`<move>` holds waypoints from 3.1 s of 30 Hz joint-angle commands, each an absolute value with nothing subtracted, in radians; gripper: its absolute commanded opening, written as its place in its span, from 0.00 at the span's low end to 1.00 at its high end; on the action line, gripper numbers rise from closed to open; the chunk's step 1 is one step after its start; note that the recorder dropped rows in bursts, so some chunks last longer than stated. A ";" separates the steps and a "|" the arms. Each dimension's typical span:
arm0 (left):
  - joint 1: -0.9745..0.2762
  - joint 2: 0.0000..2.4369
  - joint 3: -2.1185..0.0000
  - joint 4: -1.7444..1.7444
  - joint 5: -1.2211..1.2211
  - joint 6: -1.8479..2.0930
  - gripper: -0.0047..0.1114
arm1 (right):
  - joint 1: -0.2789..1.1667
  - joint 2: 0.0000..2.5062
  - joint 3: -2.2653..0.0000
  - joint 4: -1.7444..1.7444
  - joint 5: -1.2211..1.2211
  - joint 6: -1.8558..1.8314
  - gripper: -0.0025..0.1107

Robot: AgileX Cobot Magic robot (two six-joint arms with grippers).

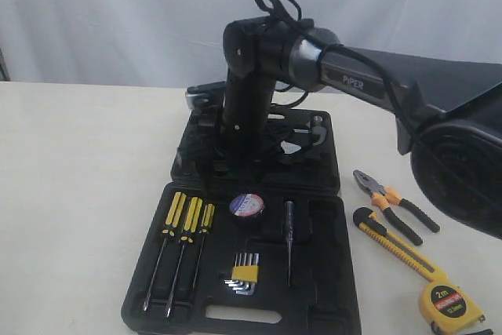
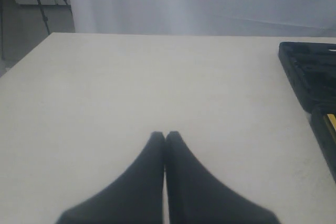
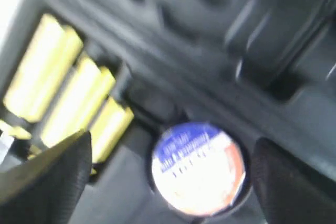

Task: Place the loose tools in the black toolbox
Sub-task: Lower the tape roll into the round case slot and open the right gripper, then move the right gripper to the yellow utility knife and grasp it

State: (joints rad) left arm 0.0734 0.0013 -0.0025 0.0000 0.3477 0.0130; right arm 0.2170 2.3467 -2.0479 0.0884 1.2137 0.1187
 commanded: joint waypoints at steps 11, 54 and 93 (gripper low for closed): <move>0.069 0.000 0.000 0.000 0.342 0.007 0.04 | 0.211 2.273 -2.115 0.079 1.221 0.137 0.35; 0.069 0.000 0.000 0.000 0.342 0.007 0.04 | 0.211 2.272 -1.784 0.054 1.051 0.029 0.02; 0.069 0.000 0.000 0.000 0.342 0.007 0.04 | 0.211 2.084 -1.828 0.088 1.221 -0.038 0.02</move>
